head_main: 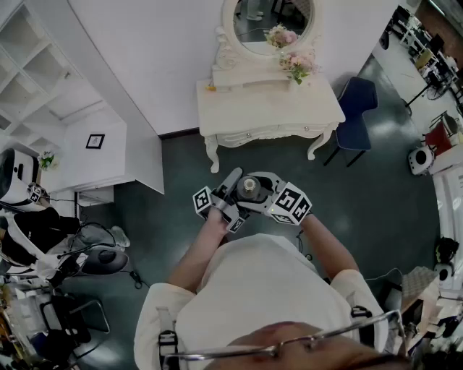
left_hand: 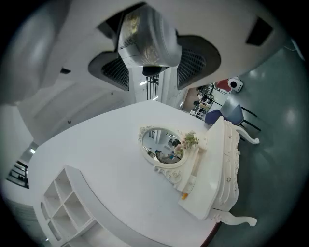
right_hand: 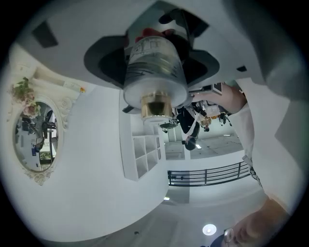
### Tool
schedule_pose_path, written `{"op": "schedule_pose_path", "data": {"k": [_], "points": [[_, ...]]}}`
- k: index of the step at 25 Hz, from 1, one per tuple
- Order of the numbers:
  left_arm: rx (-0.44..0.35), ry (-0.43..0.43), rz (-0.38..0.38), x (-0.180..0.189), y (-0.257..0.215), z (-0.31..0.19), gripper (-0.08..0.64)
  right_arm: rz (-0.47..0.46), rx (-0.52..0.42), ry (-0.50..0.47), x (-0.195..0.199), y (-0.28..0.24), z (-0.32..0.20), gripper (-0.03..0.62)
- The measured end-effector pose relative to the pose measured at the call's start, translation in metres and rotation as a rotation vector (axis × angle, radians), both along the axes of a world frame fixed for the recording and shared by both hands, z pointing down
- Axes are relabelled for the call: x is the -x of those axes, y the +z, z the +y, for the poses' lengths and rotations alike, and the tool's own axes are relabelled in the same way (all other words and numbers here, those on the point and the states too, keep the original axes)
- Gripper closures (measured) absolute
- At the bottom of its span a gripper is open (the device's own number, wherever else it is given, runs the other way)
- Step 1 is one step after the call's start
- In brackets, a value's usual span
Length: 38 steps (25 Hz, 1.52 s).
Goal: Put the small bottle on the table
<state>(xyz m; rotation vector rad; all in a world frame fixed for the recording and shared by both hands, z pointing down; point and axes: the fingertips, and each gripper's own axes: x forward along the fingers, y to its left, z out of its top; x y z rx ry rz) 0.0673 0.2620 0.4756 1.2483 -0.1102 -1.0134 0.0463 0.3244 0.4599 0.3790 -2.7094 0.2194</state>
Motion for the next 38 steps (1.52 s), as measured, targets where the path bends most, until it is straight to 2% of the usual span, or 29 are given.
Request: {"op": "schedule_pose_path", "data": {"k": [19,38], "points": [[0.026,0.058,0.006,0.015,0.005,0.001,0.255,-0.002,0.025,0.052,0.019,0.003,0.0,0.25],[0.03,0.183,-0.004,0.073,0.012,-0.013,0.255,-0.019,0.033,0.172,0.084,0.01,-0.019,0.252]]}}
